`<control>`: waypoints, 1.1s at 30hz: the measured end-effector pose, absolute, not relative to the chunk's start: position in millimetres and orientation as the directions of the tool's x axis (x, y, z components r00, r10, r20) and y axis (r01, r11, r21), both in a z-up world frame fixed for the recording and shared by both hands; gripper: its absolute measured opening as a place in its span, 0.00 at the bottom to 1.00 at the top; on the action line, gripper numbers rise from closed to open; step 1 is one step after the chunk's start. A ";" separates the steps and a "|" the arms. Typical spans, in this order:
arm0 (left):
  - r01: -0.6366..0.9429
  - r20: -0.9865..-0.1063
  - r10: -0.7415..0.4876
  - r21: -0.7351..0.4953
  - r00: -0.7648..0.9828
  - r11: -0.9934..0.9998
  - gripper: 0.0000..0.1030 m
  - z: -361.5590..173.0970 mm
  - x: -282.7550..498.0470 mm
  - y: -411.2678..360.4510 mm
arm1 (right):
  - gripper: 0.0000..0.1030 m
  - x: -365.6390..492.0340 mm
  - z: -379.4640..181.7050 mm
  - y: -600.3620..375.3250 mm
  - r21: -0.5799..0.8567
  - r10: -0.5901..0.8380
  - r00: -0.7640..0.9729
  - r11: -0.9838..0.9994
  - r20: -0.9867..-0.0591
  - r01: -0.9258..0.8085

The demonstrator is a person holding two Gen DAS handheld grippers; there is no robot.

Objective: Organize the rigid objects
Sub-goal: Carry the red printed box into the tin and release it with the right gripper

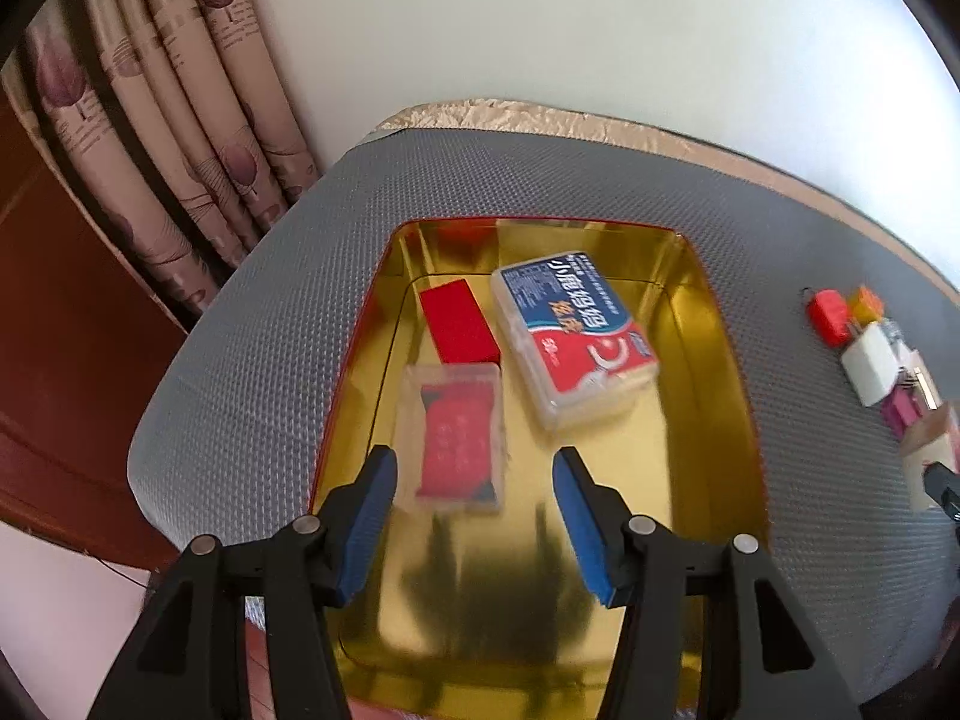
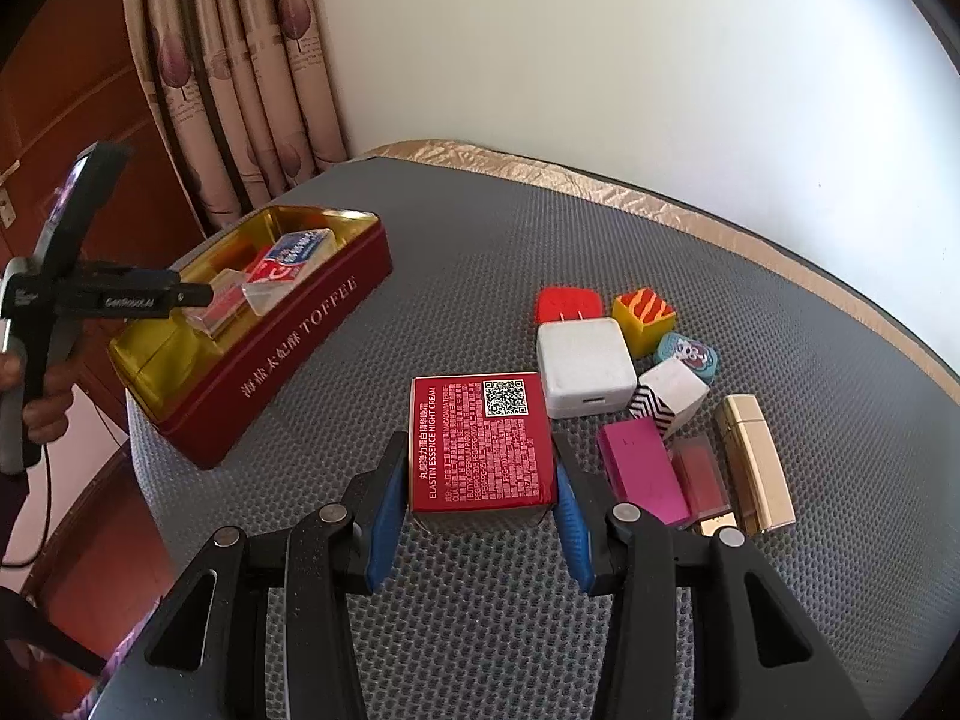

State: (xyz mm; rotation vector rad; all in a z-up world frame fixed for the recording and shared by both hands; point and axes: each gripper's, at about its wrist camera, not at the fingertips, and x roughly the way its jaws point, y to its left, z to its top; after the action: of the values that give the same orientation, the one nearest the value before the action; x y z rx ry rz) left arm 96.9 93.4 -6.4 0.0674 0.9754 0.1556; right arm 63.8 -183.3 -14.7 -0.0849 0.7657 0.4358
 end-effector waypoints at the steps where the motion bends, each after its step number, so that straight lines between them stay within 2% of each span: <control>1: -0.106 -0.818 0.156 0.117 0.554 0.987 0.54 -4.0 91.3 92.0 | 0.40 63.7 -12.3 -182.6 0.089 0.358 0.636 0.906 -0.684 -0.414; 6: -0.145 -0.817 0.143 0.074 0.559 0.987 0.54 3.5 63.7 88.8 | 0.40 64.1 5.4 -172.3 0.134 0.409 0.631 0.890 -0.659 -0.436; 13: -0.316 -0.809 0.179 -0.009 0.560 0.949 0.54 0.3 3.4 108.5 | 0.40 72.4 31.2 -125.5 0.213 0.517 0.579 0.832 -0.630 -0.512; 18: -0.381 -0.806 0.130 -0.125 0.577 0.916 0.54 -5.4 -20.5 127.5 | 0.40 83.2 38.3 -74.0 0.221 0.563 0.531 0.789 -0.633 -0.573; 23: -0.394 -0.790 0.179 -0.085 0.586 0.915 0.54 -4.0 -23.3 126.4 | 0.40 97.4 29.6 -25.9 0.238 0.582 0.463 0.758 -0.668 -0.608; 33: -0.337 -0.816 0.108 -0.111 0.568 0.935 0.54 -13.0 -18.4 120.1 | 0.40 116.2 -10.9 22.1 0.219 0.520 0.374 0.762 -0.768 -0.609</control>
State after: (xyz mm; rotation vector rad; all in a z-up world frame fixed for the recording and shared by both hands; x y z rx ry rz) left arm -18.4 120.1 -13.0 -0.2670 0.9327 0.2646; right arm 116.2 22.1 -10.9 -0.1071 0.9413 0.7242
